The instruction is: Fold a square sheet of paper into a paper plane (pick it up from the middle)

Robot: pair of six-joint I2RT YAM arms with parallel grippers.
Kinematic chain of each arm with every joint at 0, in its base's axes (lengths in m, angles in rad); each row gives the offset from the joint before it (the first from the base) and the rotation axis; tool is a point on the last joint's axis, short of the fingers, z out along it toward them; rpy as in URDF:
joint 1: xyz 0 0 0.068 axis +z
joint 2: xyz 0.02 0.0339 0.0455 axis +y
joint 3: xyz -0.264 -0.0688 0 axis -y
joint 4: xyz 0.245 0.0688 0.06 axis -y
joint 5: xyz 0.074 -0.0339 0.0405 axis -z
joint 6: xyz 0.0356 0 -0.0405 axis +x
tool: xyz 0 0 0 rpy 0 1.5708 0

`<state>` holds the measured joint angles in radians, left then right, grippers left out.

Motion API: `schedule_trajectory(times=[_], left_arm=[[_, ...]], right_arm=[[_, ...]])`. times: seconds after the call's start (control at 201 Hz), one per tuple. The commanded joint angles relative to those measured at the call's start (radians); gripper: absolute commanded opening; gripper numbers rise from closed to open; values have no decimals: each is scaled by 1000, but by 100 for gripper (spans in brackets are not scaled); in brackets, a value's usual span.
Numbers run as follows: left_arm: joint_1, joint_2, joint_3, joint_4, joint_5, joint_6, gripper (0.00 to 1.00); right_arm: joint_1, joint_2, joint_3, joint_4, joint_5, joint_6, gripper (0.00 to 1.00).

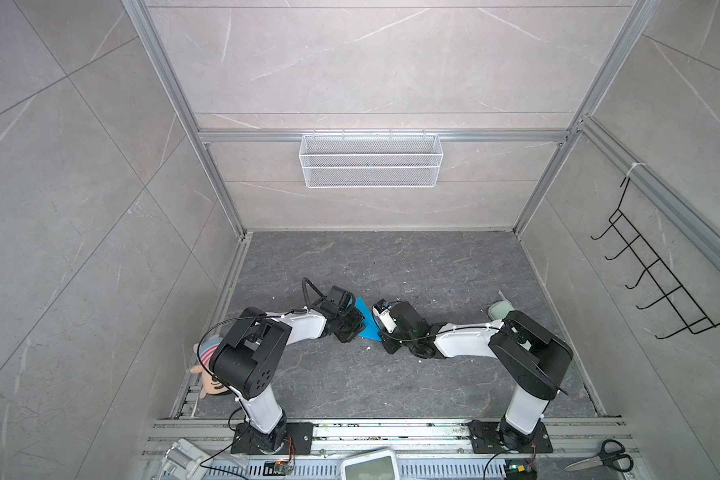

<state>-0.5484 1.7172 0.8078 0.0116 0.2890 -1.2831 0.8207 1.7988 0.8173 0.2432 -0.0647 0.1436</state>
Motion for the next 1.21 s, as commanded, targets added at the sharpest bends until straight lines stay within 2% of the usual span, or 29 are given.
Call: schedule_trajectory(times=[0.0, 0.189, 0.388, 0.498, 0.802, 1.21], left_arm=[[-9, 18, -23, -118, -14, -10, 11], [-7, -20, -32, -87, -11, 16, 13], [5, -85, -71, 74, 39, 74, 18], [6, -102, -79, 134, 62, 107, 19], [7, -62, -82, 283, 126, 151, 17], [14, 47, -50, 314, 153, 192, 12]], right_arm=[[4, 22, 14, -16, -24, 27, 6], [-38, 40, 6, 2, -130, 96, 2], [-123, 93, -8, 63, -349, 215, 1], [-154, 123, -15, 91, -429, 277, 1], [-189, 163, 10, 16, -484, 333, 1], [-211, 191, 44, -51, -516, 363, 3]])
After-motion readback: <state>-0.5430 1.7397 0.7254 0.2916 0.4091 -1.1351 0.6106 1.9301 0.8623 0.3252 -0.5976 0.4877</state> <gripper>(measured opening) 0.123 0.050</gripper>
